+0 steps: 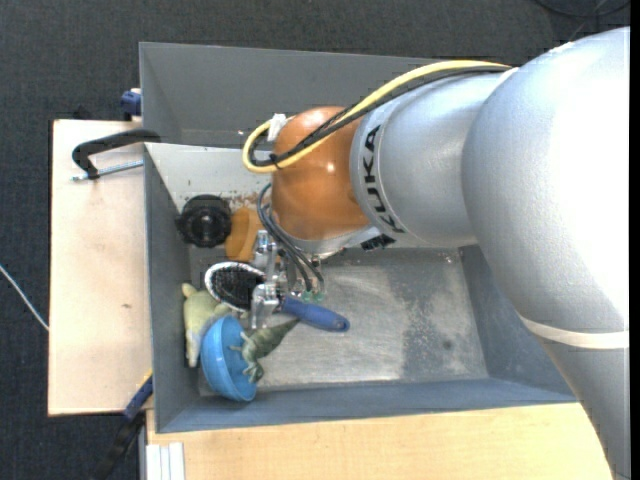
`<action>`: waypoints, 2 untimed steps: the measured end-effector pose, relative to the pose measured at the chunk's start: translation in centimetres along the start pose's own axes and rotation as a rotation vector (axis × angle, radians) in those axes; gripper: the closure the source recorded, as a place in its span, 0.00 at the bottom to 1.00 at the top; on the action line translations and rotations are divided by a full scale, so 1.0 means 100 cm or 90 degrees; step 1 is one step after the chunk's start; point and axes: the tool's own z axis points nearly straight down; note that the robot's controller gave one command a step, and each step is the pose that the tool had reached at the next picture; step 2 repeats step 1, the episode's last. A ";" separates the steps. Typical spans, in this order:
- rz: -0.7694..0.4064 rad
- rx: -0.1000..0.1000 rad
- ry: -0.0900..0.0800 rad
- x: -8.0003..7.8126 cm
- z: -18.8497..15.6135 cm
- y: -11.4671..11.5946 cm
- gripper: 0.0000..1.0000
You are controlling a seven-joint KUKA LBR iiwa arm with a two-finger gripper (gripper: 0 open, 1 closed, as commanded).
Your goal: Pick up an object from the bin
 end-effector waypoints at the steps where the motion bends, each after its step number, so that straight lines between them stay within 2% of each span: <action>1: -0.219 0.001 0.004 -0.012 -0.128 -0.015 1.00; 2: -0.219 0.001 0.004 -0.012 -0.128 -0.015 1.00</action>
Offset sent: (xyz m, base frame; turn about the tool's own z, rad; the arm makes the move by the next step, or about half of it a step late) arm 0.0076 -0.0165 0.1238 -0.3445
